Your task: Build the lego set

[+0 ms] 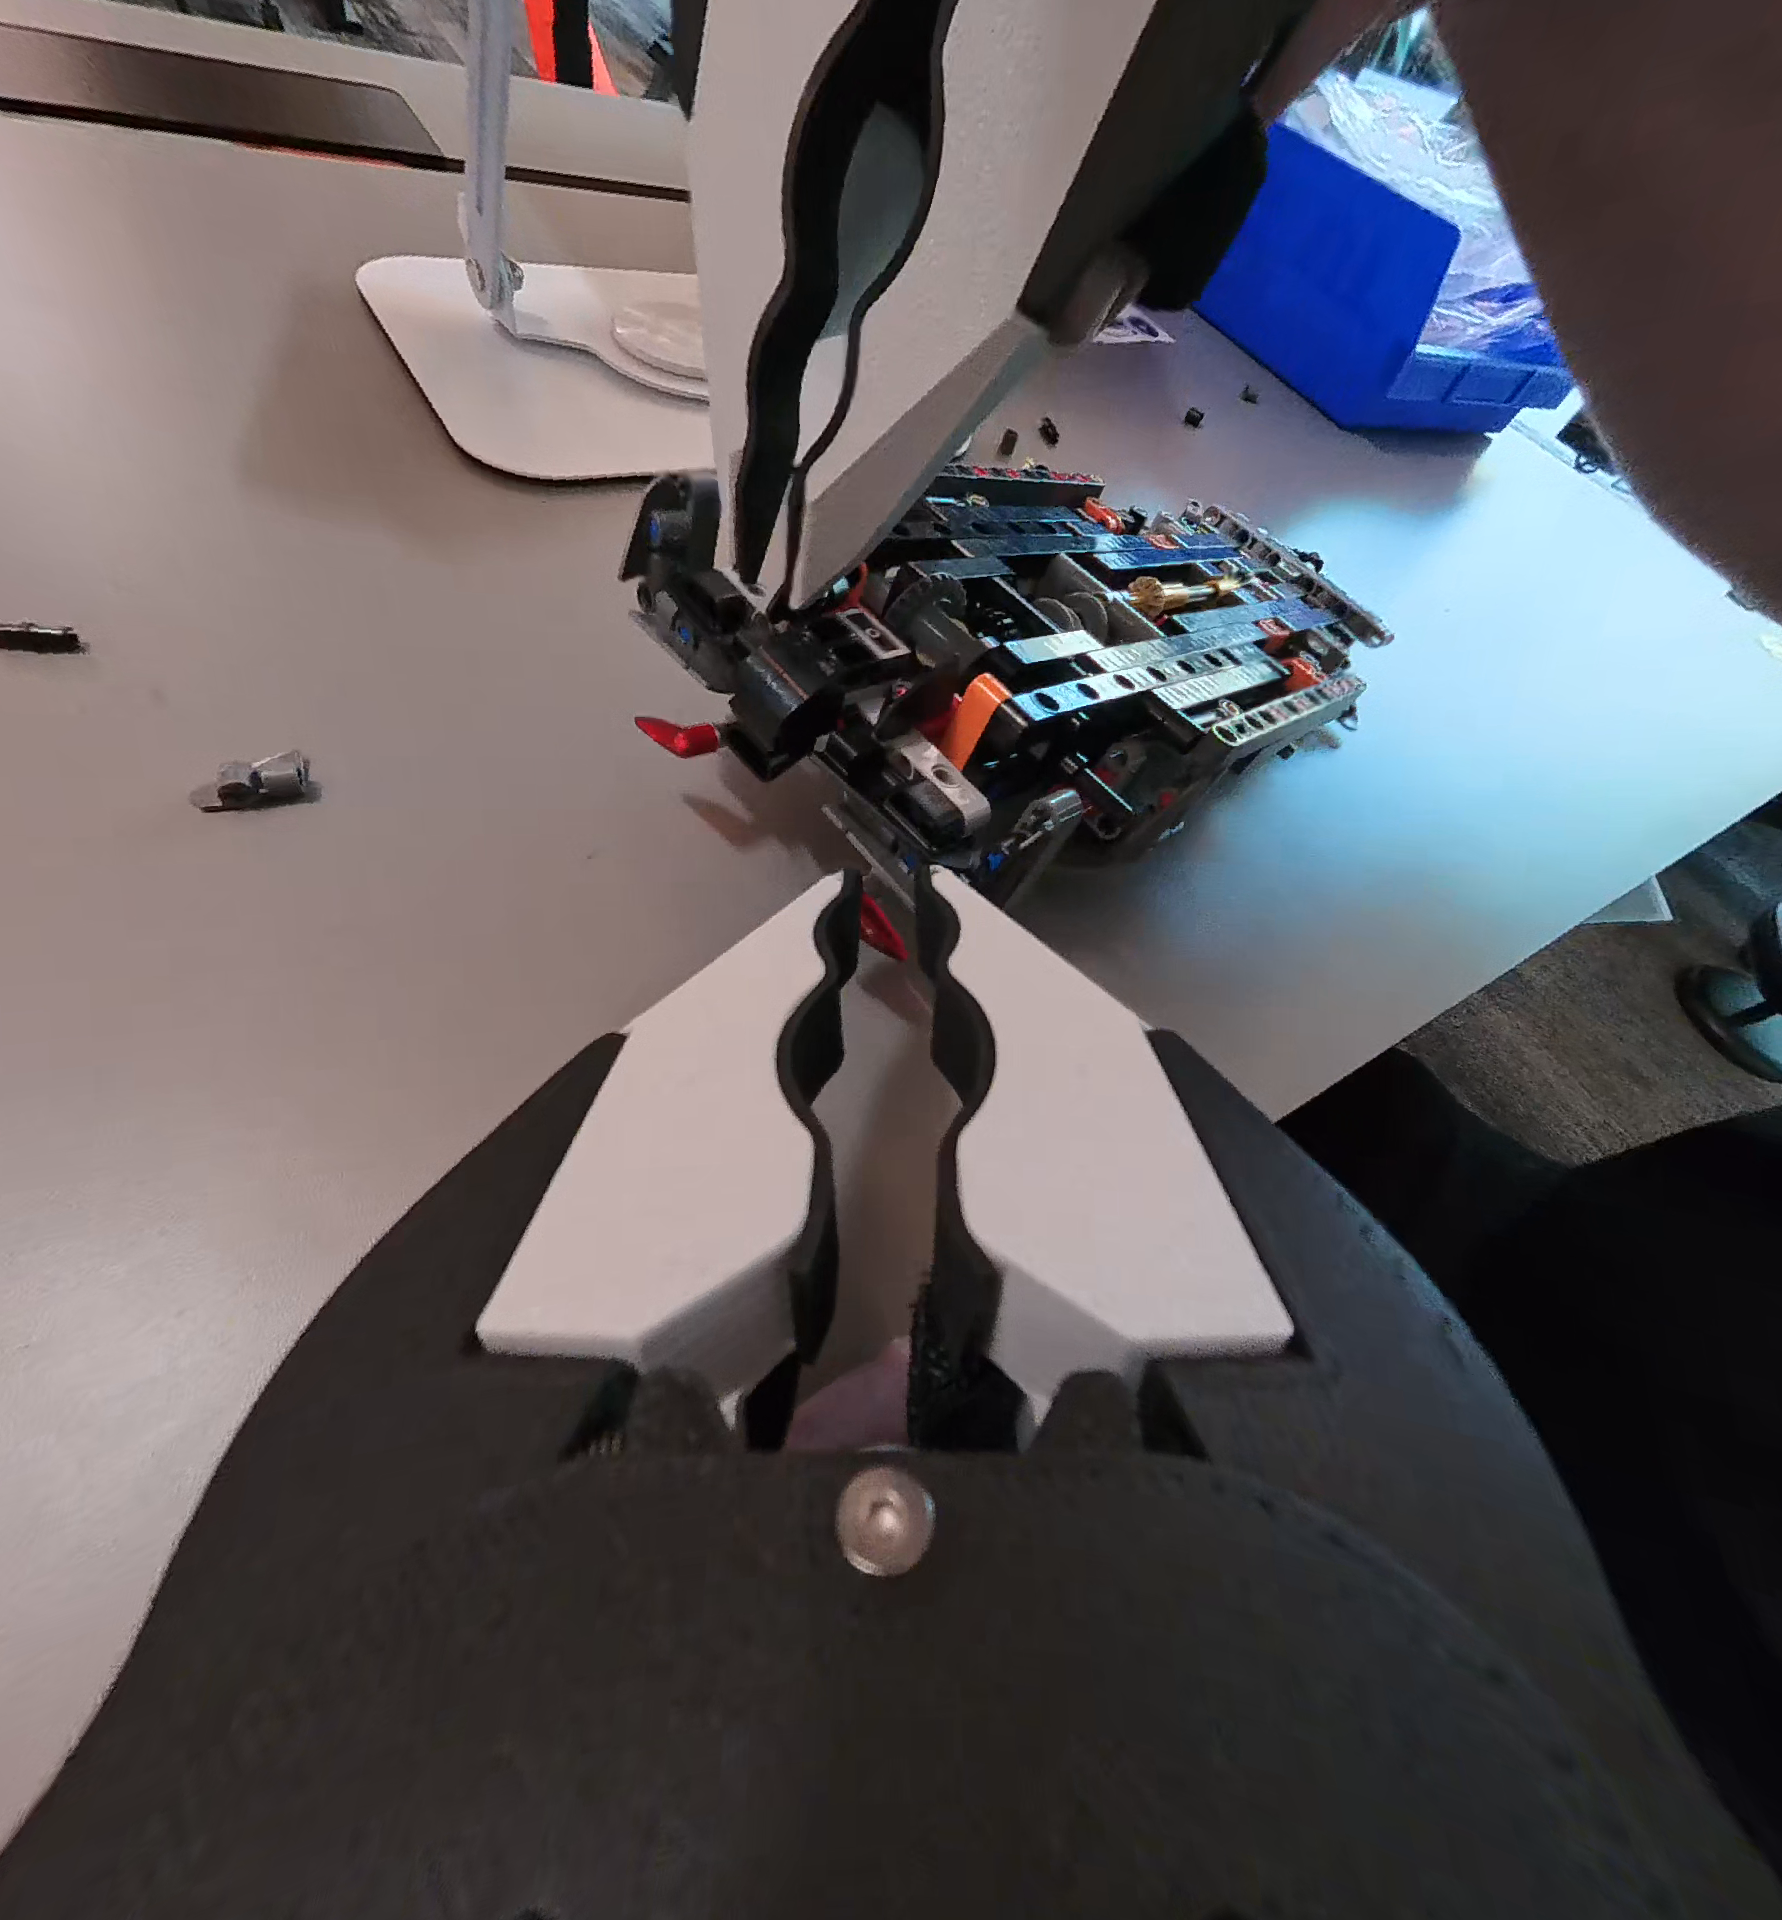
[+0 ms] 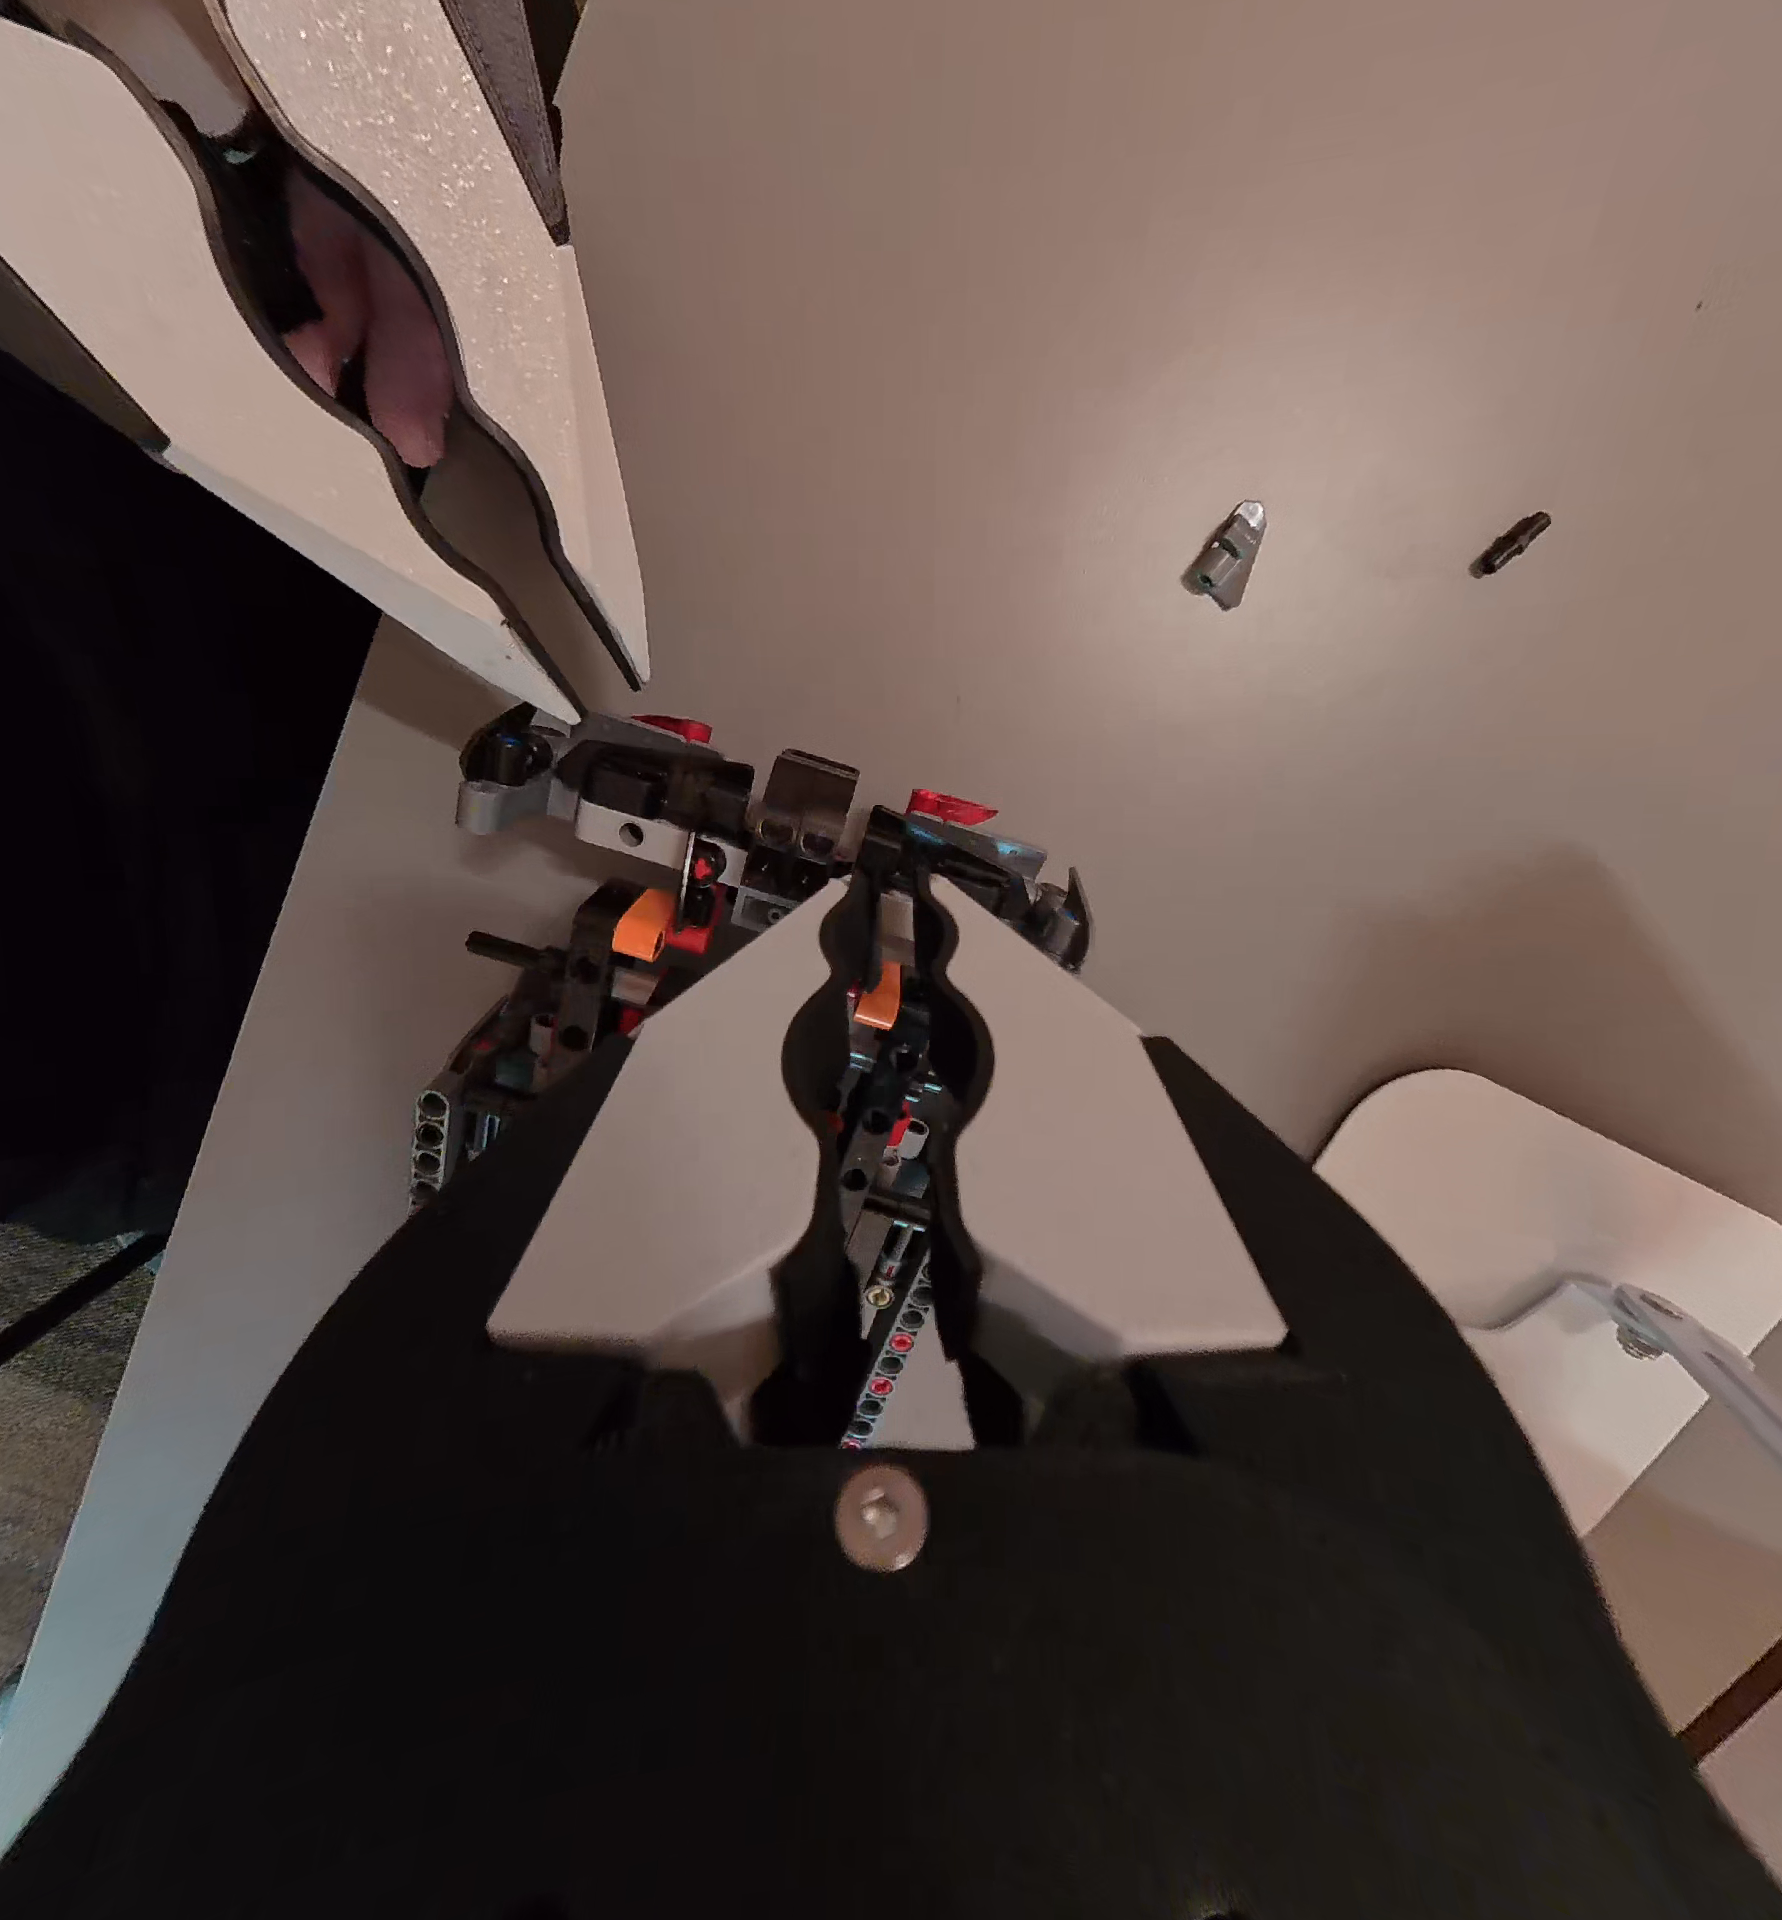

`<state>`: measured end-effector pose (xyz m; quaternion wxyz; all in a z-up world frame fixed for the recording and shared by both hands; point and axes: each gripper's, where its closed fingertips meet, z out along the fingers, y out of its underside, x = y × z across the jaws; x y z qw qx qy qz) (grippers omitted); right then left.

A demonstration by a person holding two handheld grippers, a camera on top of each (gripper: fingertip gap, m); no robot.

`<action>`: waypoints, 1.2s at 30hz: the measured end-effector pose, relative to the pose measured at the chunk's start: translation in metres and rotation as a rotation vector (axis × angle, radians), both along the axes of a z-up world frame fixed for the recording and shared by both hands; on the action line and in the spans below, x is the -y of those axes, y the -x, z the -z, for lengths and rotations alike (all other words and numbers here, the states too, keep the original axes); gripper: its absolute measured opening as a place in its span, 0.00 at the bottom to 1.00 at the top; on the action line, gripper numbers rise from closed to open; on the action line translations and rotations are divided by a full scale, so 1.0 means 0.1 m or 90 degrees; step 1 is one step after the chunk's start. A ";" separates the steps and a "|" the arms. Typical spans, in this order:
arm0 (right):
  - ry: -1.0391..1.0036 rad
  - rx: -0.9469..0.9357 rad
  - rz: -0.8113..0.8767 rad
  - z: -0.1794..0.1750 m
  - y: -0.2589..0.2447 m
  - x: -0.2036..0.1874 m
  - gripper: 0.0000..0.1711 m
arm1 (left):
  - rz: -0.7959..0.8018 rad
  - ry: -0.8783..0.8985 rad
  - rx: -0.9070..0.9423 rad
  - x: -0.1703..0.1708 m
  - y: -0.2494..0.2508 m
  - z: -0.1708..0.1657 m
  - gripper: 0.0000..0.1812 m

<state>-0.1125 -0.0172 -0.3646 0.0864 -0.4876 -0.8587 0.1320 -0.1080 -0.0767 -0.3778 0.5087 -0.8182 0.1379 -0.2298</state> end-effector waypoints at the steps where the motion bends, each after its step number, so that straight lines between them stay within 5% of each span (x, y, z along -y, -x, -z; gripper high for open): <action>1: -0.001 0.001 0.000 -0.02 0.00 0.00 0.03 | 0.002 0.000 0.004 0.00 0.00 -0.01 0.04; 27: 0.018 0.071 0.012 0.20 -0.02 0.15 0.00 | 0.028 0.021 0.047 0.01 -0.16 0.11 0.04; 36: 0.031 0.076 0.114 0.20 -0.02 0.14 0.00 | 0.021 0.016 0.050 -0.01 -0.15 0.12 0.03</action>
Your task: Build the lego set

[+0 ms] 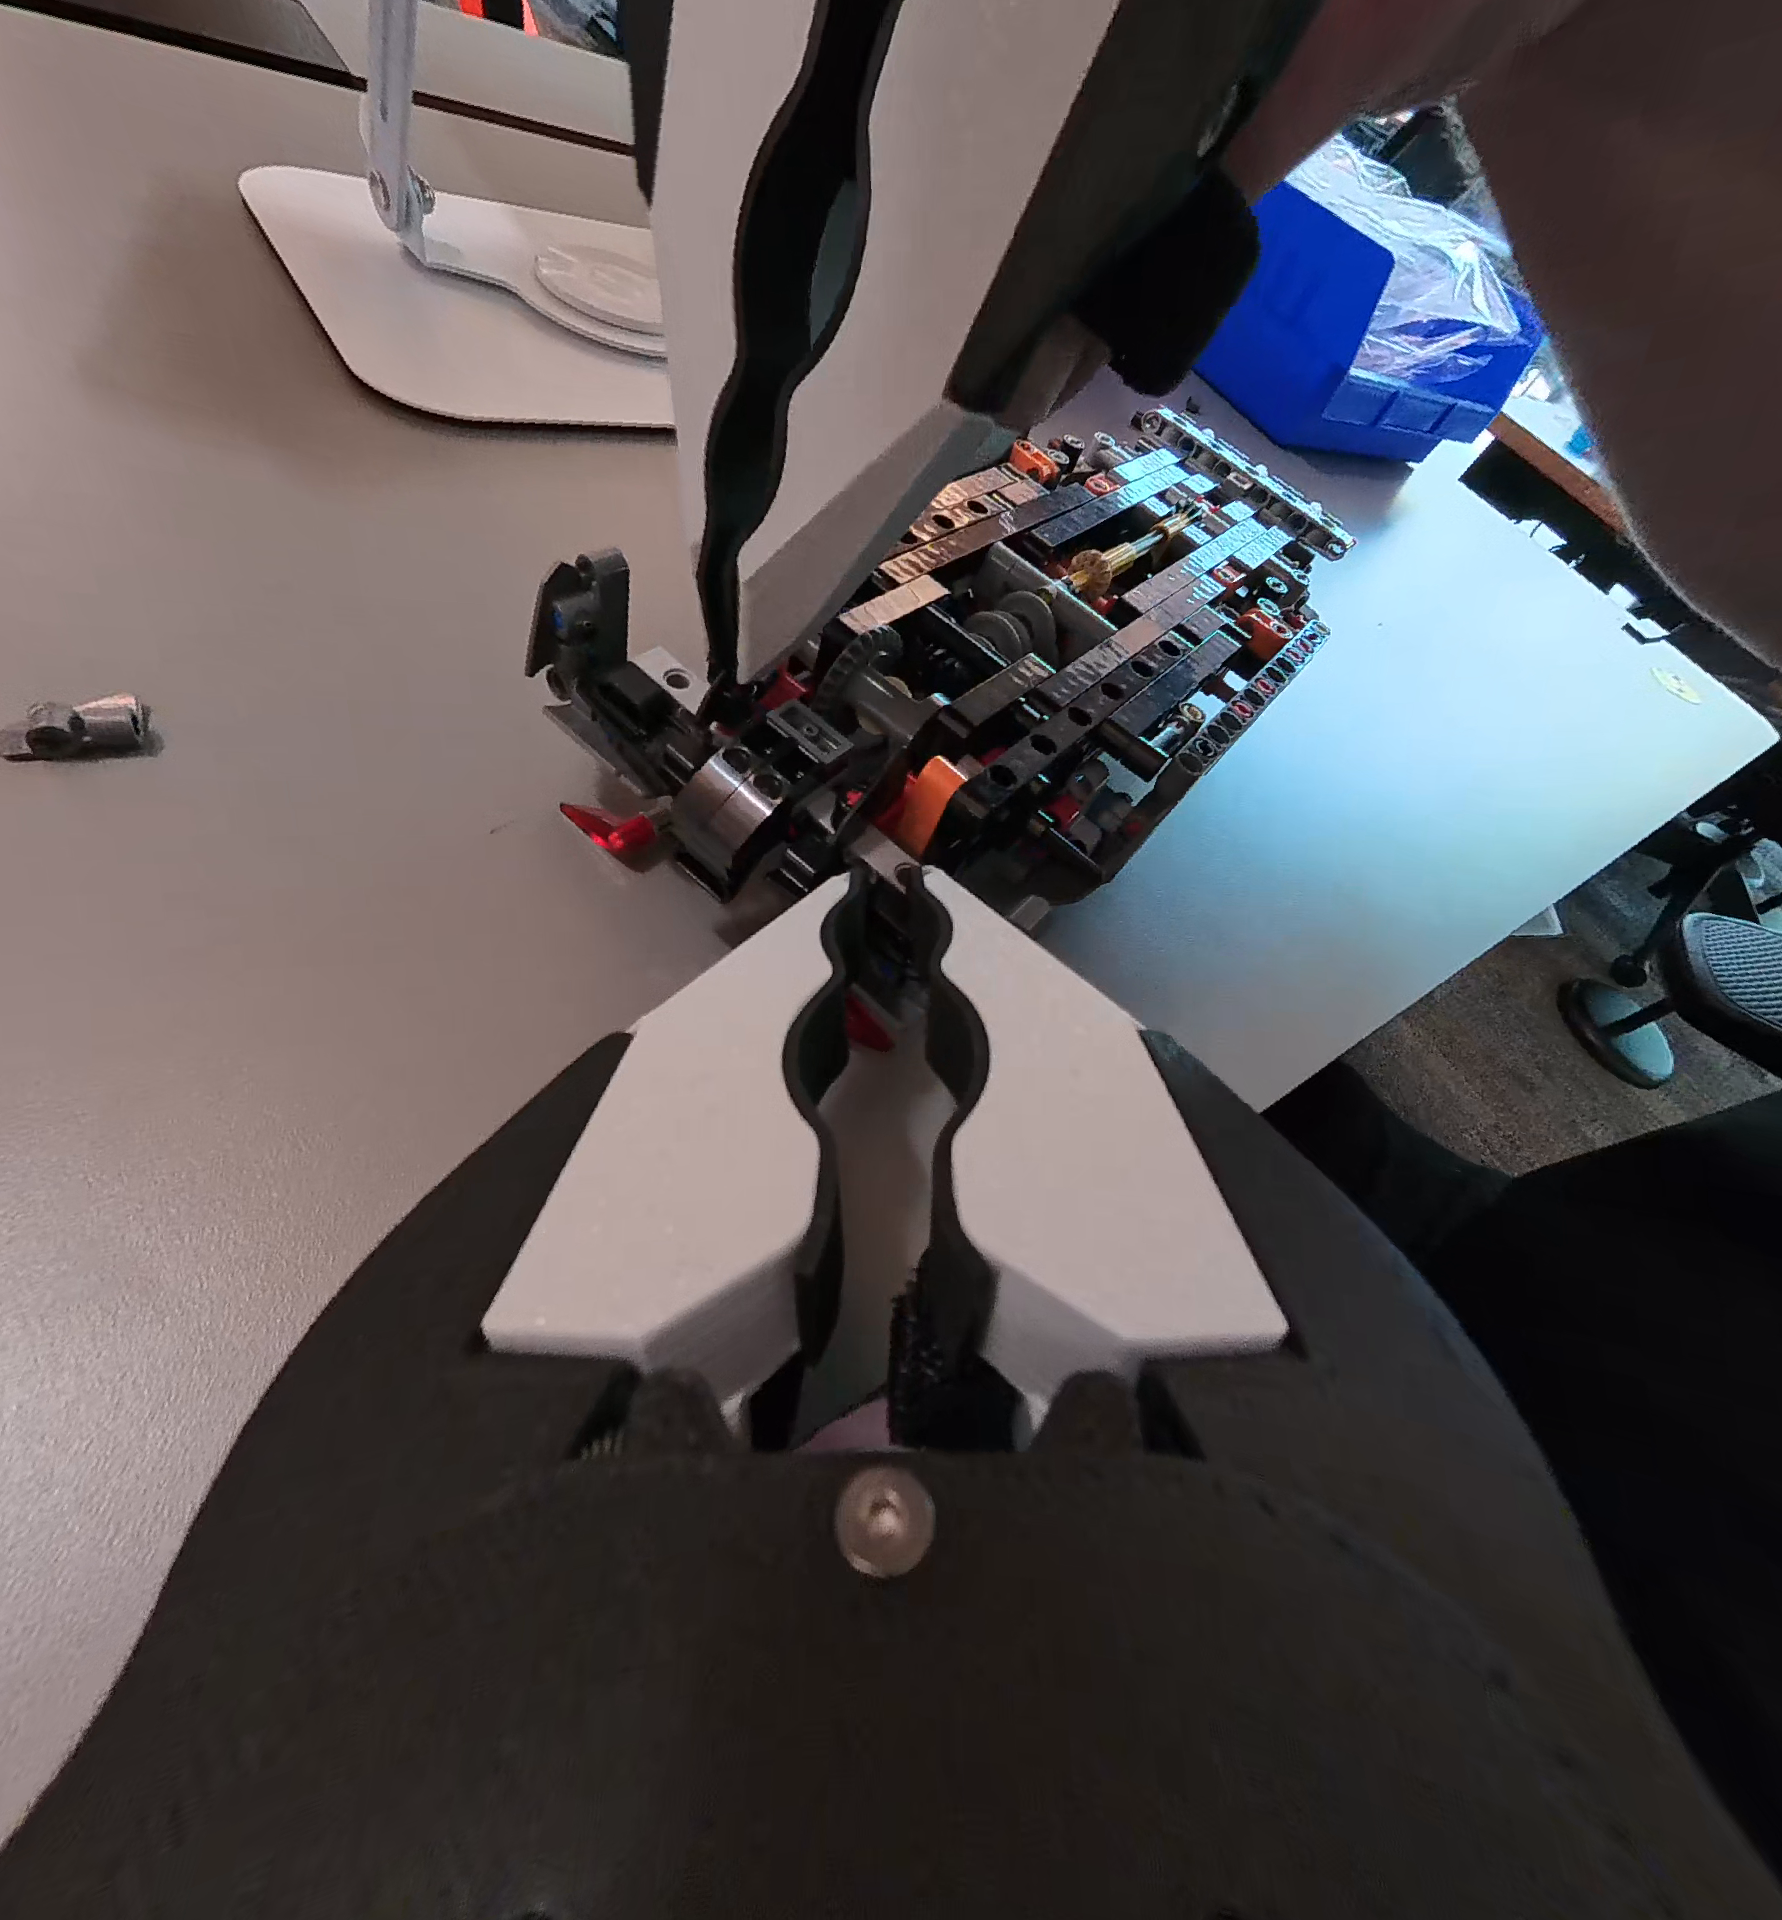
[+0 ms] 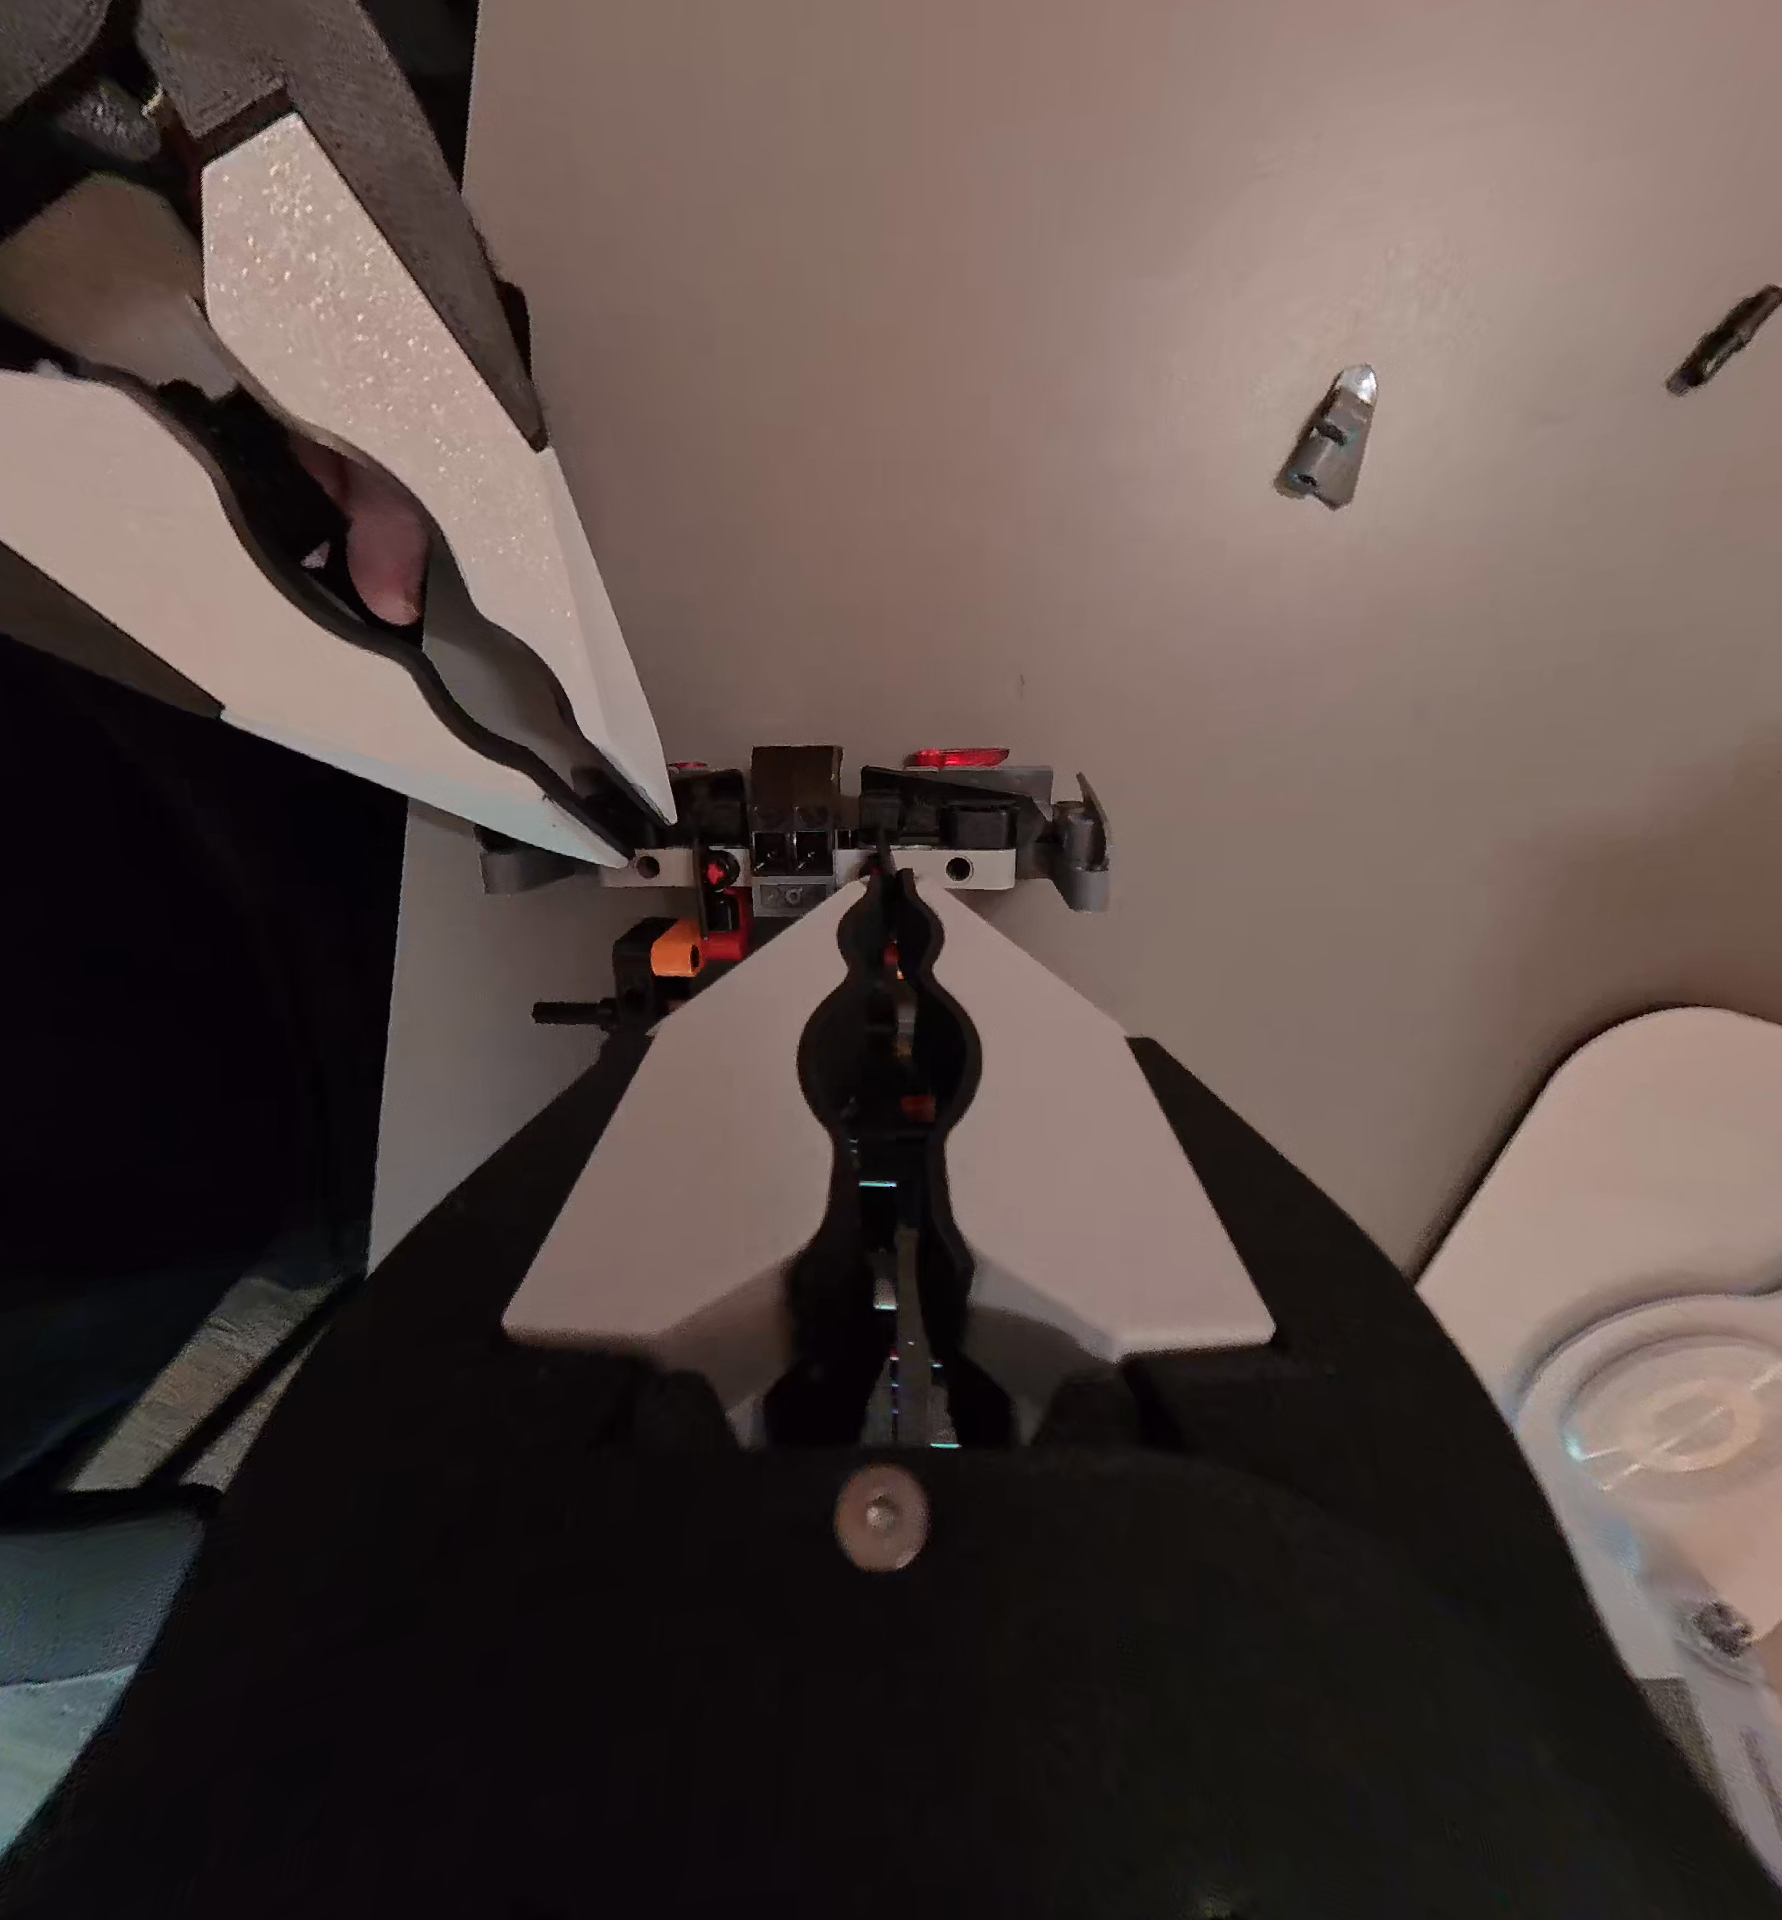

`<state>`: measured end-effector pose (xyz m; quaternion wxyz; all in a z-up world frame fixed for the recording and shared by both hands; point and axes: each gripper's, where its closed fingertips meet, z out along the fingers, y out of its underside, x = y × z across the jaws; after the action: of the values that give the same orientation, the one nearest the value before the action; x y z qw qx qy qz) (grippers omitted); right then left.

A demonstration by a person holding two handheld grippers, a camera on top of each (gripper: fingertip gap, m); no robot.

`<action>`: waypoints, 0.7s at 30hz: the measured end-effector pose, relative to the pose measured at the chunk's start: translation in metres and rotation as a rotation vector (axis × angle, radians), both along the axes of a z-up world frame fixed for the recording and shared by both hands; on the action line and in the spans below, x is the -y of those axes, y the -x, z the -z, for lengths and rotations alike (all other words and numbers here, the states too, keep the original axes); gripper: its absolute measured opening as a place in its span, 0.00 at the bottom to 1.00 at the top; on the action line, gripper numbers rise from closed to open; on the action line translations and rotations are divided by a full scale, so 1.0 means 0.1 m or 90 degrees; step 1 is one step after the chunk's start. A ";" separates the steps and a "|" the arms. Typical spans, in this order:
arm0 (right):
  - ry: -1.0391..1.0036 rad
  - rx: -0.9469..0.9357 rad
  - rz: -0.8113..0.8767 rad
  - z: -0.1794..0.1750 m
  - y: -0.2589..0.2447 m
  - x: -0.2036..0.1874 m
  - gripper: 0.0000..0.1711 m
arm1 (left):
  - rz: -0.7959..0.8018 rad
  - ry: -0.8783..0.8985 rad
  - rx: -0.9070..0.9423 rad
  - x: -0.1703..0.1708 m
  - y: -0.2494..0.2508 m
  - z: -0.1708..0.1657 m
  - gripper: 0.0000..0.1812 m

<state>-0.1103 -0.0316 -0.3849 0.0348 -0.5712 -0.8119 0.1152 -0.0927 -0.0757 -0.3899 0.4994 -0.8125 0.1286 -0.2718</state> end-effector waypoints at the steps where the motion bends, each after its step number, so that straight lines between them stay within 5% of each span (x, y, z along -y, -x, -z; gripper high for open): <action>1: 0.004 -0.002 0.017 0.00 0.00 0.00 0.00 | 0.000 -0.001 0.000 0.00 0.00 0.00 0.02; 6: 0.002 -0.015 0.076 0.00 0.00 0.00 0.00 | 0.000 -0.002 0.004 0.01 0.00 0.00 0.03; 14: -0.023 -0.056 0.002 -0.07 0.00 0.03 0.06 | -0.056 -0.087 -0.090 -0.07 0.38 -0.36 0.02; 21: -0.019 -0.098 -0.052 -0.22 -0.13 -0.05 0.07 | 0.026 -0.117 -0.171 -0.24 0.29 -0.39 0.02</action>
<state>-0.0968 -0.0270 -0.3625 0.1009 -0.5267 -0.8311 0.1476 -0.1218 -0.0519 -0.3505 0.5446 -0.7894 0.2351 -0.1580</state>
